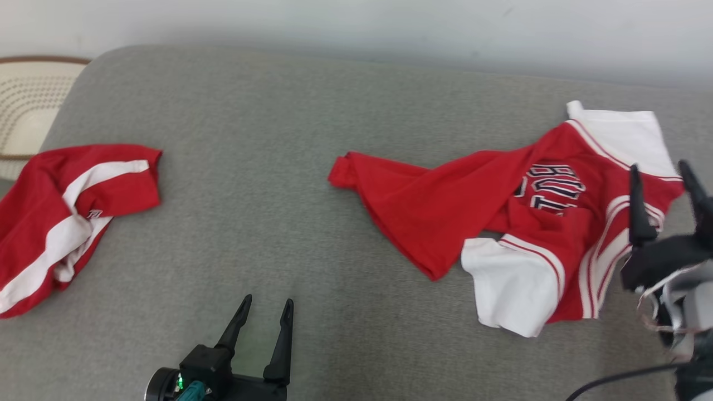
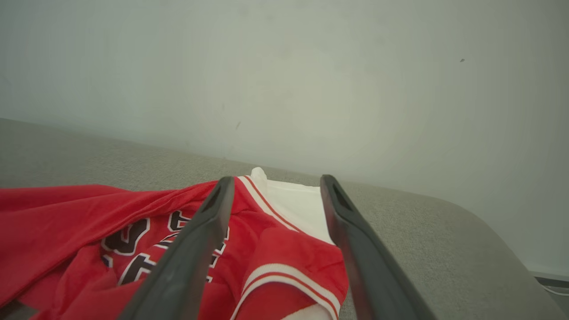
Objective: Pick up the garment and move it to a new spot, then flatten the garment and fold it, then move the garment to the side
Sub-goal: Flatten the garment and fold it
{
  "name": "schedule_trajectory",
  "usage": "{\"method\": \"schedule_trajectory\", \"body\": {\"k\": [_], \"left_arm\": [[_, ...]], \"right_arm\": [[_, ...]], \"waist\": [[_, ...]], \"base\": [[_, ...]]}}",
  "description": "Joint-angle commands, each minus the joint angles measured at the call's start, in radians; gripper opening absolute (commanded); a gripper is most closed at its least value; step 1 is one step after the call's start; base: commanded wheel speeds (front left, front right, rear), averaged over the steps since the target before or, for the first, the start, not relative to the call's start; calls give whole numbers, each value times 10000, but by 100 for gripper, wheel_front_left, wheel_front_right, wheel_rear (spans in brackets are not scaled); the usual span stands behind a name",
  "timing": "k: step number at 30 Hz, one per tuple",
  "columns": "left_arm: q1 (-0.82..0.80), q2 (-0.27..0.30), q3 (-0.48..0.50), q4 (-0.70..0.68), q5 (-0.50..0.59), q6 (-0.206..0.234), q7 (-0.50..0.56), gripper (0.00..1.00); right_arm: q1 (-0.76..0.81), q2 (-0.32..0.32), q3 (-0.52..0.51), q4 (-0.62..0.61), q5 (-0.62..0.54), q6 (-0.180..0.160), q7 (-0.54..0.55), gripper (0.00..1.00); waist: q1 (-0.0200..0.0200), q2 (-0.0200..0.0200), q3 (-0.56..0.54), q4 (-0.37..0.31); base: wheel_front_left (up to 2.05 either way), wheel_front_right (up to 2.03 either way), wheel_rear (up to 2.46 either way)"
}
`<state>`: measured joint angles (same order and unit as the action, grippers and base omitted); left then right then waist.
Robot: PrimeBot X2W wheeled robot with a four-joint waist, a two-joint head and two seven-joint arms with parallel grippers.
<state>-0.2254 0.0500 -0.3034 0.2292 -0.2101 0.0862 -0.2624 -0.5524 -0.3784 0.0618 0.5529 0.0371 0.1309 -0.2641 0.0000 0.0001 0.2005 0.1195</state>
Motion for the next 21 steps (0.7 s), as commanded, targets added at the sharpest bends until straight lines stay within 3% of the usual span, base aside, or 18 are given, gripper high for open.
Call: {"method": "schedule_trajectory", "body": {"k": [1,10,21], "left_arm": [[148,9,41,30,33,-28,-38,100],[-167,10,47,224,14,-237,-38,100],[-1410,12,-690,1473,-205,-754,-29,100]], "right_arm": [[487,221,64,-336,183,-3,-2,100],[2618,1227,492,-1988,759,-3,-2,100],[3413,1638,1052,-2520,927,-3,-4,100]], "waist": [[0,-1,-405,-603],[0,-1,-533,-1649],[0,-1,-220,-2704]], "base": [[0,0,0],[0,0,0],[0,0,0]]}}
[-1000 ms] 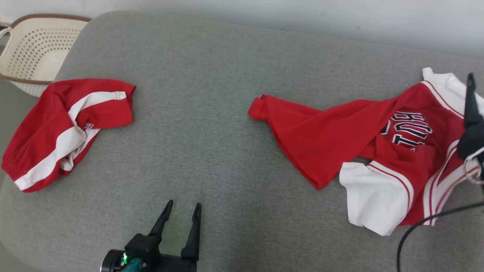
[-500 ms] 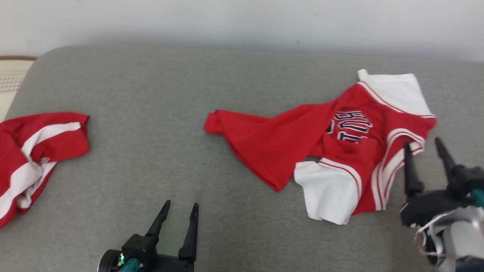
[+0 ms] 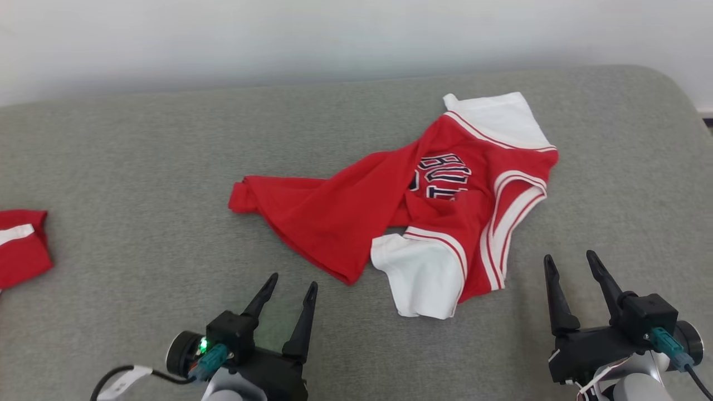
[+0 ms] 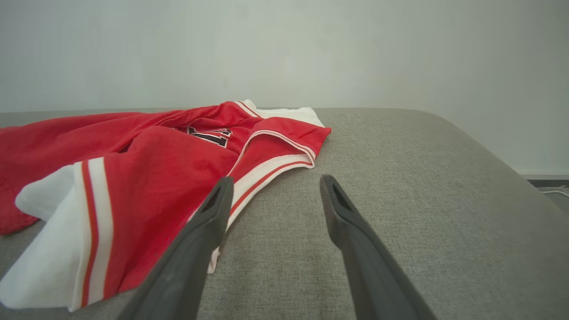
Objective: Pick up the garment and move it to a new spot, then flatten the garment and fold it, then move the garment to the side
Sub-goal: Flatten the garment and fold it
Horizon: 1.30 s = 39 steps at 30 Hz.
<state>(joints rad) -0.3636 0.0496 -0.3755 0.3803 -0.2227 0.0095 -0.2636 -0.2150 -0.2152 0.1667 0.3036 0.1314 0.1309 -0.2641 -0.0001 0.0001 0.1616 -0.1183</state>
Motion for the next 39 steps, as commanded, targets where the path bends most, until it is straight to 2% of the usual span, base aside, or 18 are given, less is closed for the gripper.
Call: {"method": "schedule_trajectory", "body": {"k": [1,6,12,21,22,23,24,34,39], "left_arm": [[-160,14,-95,107,-120,-21,-16,100],[-676,19,-590,809,-441,-105,-16,100],[-1039,26,-723,1300,-753,-46,-17,100],[-1166,3,-614,1585,-653,-110,-3,100],[-1173,-1,-608,1577,-651,-113,-3,85],[-1171,-4,-582,1543,-694,-132,-2,38],[-1185,-6,-524,1414,-790,-172,-3,0],[-1496,17,354,-1278,412,-31,-15,0],[-2108,14,880,-1912,910,-149,-15,0]], "right_arm": [[20,12,-11,-49,-8,-3,-2,100],[-209,156,2,-130,80,-3,-2,100],[-368,269,-107,-248,105,-3,-2,100],[-453,365,-155,-297,78,-3,-2,100],[-477,369,-154,-309,75,-3,-2,100],[-495,378,-159,-314,77,-3,-2,100],[-504,396,-178,-306,85,-3,-2,100],[-409,523,-388,-202,177,-3,-2,100],[-541,637,-332,-206,281,-3,-2,100]], "waist": [[1,-1,222,-433],[1,-1,546,-1025],[1,-1,915,-1553],[1,-1,1171,-1878],[1,-1,1194,-1899],[1,-1,1212,-1916],[1,-1,1230,-1931],[1,-1,1265,-1634],[1,-1,1315,-1517]], "base": [[0,0,0],[0,0,0],[0,0,0],[0,0,0],[0,0,0],[0,0,0],[0,0,0],[0,0,0],[0,0,0]]}}
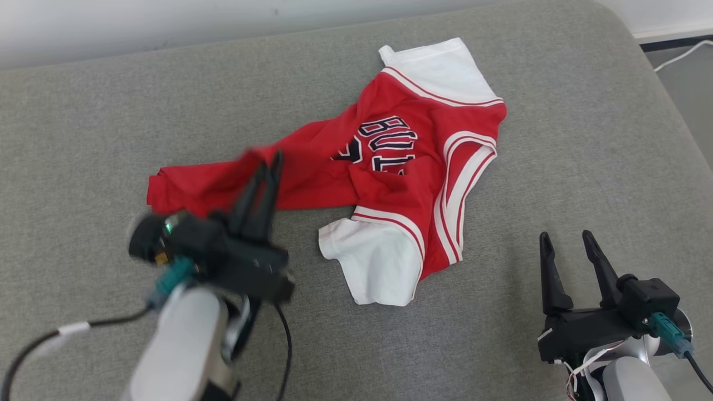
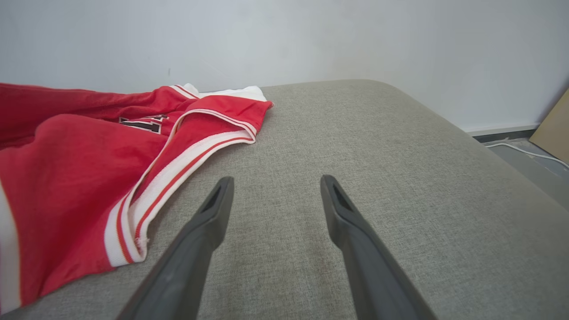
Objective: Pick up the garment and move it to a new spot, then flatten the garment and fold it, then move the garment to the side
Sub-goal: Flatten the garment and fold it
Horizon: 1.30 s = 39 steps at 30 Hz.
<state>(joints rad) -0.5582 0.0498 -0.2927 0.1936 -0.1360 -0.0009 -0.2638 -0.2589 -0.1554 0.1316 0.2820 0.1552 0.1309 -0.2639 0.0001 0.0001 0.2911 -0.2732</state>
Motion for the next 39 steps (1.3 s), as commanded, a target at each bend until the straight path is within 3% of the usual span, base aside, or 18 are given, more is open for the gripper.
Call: {"method": "schedule_trajectory", "body": {"k": [1,3,8,16,18,19,20,21,24,29,39], "left_arm": [[-376,19,174,-93,216,-114,-13,0],[-946,188,479,12,457,-330,-13,0],[-2803,1093,411,1834,923,-998,-15,0],[-5308,2503,-85,4530,1238,-1245,-15,0],[-5703,2627,-234,4920,1203,-1269,-13,0],[-5848,2715,-304,5175,1130,-1273,-12,14],[-5911,2685,-463,5466,841,-1282,-12,38],[-5971,2723,-826,5837,537,-1288,88,100],[-6499,3232,-1827,6484,-251,-1282,239,100],[-6298,3473,-2494,6896,-1430,-1289,75,100],[-4427,3184,-2640,6521,-2746,-1289,-16,100]], "right_arm": [[-123,29,44,-1,23,-3,-4,100],[-138,45,95,-23,43,-3,-4,100],[-212,39,404,-64,140,-3,-4,100],[-275,172,724,-15,221,-3,-4,100],[-332,204,750,-23,250,-3,-5,100],[-357,212,772,-8,278,-3,-4,100],[-373,215,799,20,304,-3,-4,100],[-387,228,869,65,335,-3,-5,100],[-453,198,949,153,428,-3,-5,100],[-397,131,729,246,439,-3,-5,100],[-360,45,683,204,306,-3,-4,100]], "waist": [[-1,-1,20,67],[-1,-1,35,87],[-1,-1,158,-105],[-1,-1,450,-602],[-1,-1,548,-675],[-1,-1,593,-710],[-1,-1,629,-738],[-1,-1,667,-777],[-1,-1,723,-796],[-1,-1,688,-499],[-1,-1,255,176]], "base": [[0,0,0],[0,0,0],[0,0,0],[0,0,0],[0,0,0],[0,0,0],[0,0,0],[0,0,0],[0,0,0],[0,0,0],[0,0,0]]}}
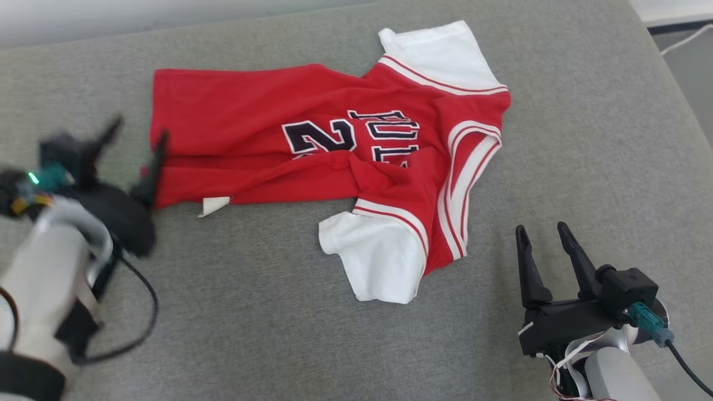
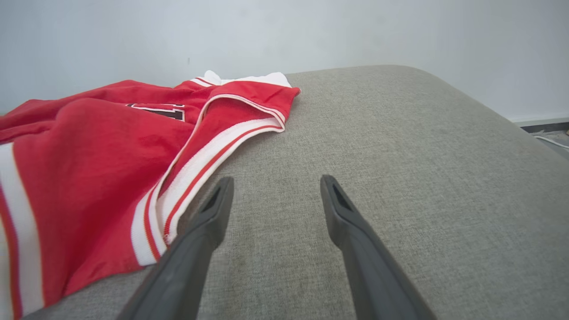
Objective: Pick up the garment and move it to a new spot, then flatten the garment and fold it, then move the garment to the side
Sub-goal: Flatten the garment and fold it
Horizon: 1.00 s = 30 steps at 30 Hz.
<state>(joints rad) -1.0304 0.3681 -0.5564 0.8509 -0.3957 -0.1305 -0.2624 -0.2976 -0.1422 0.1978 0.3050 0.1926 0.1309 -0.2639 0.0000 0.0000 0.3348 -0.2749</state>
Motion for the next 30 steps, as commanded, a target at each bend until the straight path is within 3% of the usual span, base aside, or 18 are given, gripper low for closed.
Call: {"method": "schedule_trajectory", "body": {"k": [1,9,13,26,27,29,30], "left_arm": [[442,-4,45,-159,-245,7,-32,100],[2095,-551,1145,-912,-714,23,-34,100],[2819,-1045,1468,-1140,-575,9,-35,100],[3669,-1614,3078,-2158,93,6,-36,100],[3729,-1658,3127,-2326,147,6,-36,91],[3827,-1705,3317,-2619,292,6,-36,52],[3880,-1740,3386,-2702,352,5,-36,51]], "right_arm": [[55,-113,41,-28,-72,-3,-5,100],[257,-238,-100,78,-89,-3,-5,100],[297,-357,-31,71,-145,-3,-4,100],[242,-356,-88,-101,1,-3,-4,100],[270,-358,-92,-92,12,-3,-4,100],[309,-352,-117,-68,29,-3,-4,100],[310,-347,-120,-57,28,-3,-5,100]], "waist": [[0,0,-217,240],[0,0,-535,517],[0,0,-540,568],[0,0,-167,190],[0,0,-175,190],[0,0,-190,206],[0,0,-197,223]], "base": [[0,0,0],[0,0,0],[0,0,0],[0,0,0],[0,0,0],[0,0,0],[0,0,0]]}}
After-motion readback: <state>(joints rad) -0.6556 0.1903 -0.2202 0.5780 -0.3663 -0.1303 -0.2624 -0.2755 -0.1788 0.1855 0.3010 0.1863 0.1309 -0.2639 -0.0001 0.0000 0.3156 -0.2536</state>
